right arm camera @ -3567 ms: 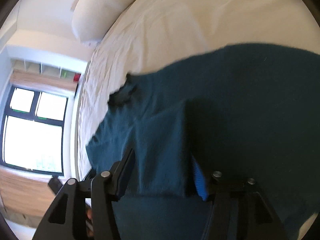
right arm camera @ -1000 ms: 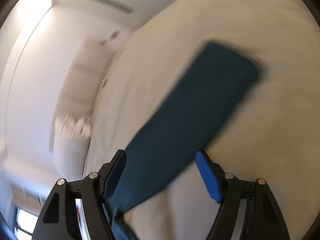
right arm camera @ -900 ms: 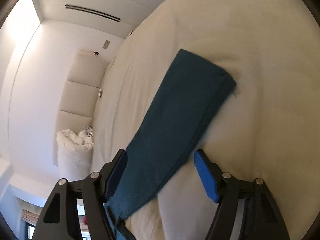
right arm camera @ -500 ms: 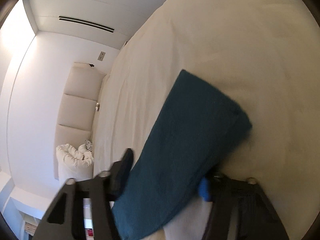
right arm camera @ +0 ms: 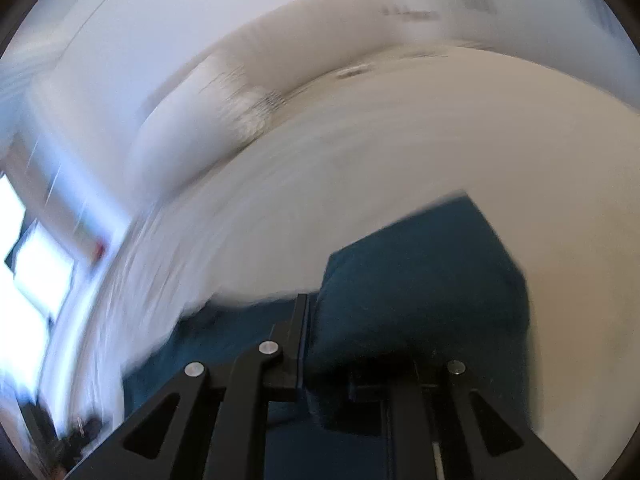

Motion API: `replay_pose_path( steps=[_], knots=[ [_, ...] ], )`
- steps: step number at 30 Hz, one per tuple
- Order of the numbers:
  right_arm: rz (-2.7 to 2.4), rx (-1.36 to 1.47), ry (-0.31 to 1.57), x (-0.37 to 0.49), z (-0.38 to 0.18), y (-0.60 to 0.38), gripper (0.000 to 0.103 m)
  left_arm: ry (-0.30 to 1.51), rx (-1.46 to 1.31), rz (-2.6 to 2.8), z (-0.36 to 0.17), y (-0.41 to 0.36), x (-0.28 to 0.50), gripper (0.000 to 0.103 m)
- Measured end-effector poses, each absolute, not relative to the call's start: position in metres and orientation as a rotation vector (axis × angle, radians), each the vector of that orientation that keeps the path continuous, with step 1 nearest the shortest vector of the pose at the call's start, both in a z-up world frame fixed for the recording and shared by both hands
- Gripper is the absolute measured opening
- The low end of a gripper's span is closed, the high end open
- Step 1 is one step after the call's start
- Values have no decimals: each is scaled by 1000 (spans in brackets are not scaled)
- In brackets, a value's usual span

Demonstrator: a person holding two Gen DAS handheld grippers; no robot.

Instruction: Fold small clothes

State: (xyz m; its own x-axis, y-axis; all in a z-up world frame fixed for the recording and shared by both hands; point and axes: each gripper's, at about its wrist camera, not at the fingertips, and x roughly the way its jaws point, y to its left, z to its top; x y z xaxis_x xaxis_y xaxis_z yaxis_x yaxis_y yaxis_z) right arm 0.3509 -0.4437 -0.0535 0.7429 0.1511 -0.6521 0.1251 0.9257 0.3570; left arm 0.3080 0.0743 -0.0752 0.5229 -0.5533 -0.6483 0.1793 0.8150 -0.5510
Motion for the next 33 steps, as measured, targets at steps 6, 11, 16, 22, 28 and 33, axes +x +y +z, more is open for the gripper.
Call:
replay_pose_path(
  steps=[6, 11, 16, 22, 28, 33],
  knots=[
    [173, 276, 920, 379, -111, -346, 18, 1013, -638, -526, -109, 77, 322, 102],
    [188, 260, 934, 367, -123, -341, 29, 1088, -676, -567, -129, 58, 330, 103],
    [216, 361, 911, 347, -134, -361, 50, 1168, -744, -624, -128, 33, 345, 103],
    [264, 459, 891, 346, -132, -373, 52, 1287, -707, -608, -141, -8, 380, 103],
    [252, 627, 850, 314, -128, -409, 57, 1263, -604, -580, -134, -34, 394, 61],
    [130, 1004, 711, 251, -141, -481, 76, 1275, -548, -549, -145, -36, 393, 23]
  ],
)
